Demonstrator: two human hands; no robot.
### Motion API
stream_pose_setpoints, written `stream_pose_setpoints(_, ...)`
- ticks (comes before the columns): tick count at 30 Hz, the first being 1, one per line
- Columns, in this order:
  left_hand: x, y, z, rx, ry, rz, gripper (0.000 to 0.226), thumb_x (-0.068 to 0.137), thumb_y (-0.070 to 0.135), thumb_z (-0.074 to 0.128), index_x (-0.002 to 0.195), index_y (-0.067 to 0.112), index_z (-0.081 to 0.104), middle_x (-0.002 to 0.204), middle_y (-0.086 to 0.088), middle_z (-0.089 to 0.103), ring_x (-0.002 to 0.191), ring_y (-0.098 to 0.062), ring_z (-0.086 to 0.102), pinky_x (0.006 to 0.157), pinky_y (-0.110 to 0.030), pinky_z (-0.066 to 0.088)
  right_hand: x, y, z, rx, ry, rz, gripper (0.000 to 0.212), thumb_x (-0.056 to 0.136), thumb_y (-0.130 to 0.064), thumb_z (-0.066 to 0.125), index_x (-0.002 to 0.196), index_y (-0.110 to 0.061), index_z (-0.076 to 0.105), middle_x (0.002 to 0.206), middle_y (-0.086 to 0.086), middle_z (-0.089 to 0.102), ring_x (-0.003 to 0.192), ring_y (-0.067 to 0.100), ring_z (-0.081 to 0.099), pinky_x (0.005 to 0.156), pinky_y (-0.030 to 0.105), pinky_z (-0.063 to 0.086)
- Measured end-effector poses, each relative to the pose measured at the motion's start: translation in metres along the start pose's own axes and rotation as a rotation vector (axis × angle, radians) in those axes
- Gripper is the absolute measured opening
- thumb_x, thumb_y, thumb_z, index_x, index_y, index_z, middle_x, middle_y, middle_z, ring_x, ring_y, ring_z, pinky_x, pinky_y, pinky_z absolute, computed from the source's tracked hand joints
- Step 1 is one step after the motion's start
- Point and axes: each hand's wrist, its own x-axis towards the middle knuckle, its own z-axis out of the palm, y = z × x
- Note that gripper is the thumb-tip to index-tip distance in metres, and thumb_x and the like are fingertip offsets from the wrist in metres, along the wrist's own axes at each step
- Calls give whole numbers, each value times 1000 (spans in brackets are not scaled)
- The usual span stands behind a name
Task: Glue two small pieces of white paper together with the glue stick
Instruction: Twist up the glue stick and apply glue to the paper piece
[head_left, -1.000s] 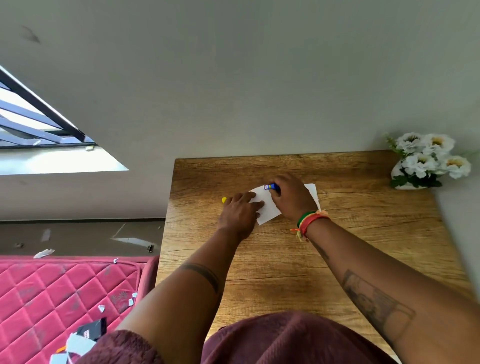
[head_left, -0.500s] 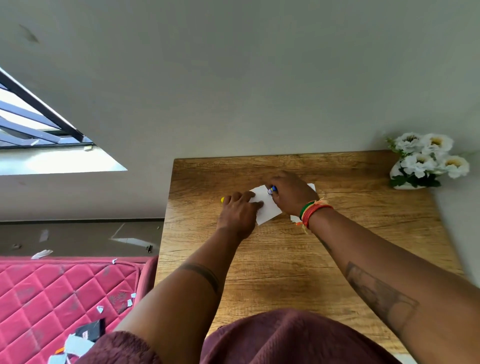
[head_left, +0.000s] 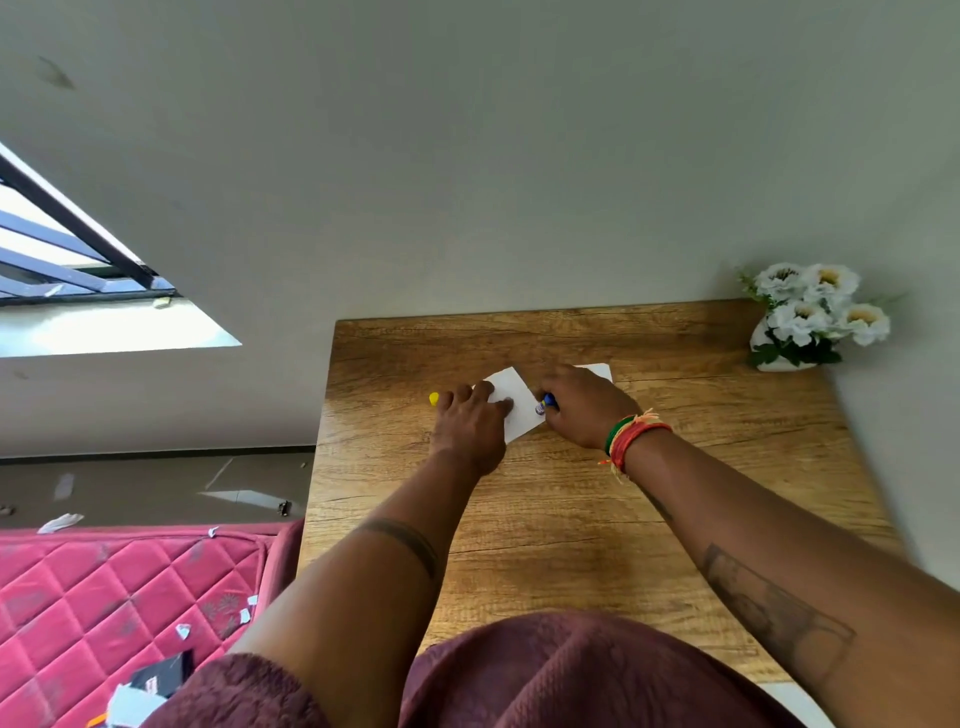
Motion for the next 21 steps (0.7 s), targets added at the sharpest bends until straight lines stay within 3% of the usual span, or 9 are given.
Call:
stream_pose_setpoints(3,0,-3,-2,-37,-13,-8,63,96,28,61,156,37,42,163,-4,32,145,-34,29,116,-48,24,-7,-1,4,20,5,14,12,94,-25,62,104,-19,64,109,-1,60,92,15,53,74,29,38)
stream_pose_setpoints(10,0,-10,-4,-99,-28,14,60,97,27,62,153,41,44,161,1,33,144,-34,30,115,-47,25,-9,-21,15,46,-20,-2,20,95,-27,60,112,-20,66,116,3,64,102,22,60,85,35,51)
stream_pose_setpoints(15,-1,-10,-7,-152,-26,9,53,95,17,62,142,41,57,159,2,34,144,-33,29,113,-47,26,-5,-35,18,55,-80,-49,28,97,-27,56,123,-19,65,118,5,61,107,23,58,85,33,47)
stream_pose_setpoints(21,0,-13,-6,-170,-17,14,48,94,21,64,137,41,61,157,3,35,141,-33,32,111,-47,28,-7,-33,16,158,-109,-47,27,94,-26,61,119,-20,69,113,5,66,102,23,61,82,30,45)
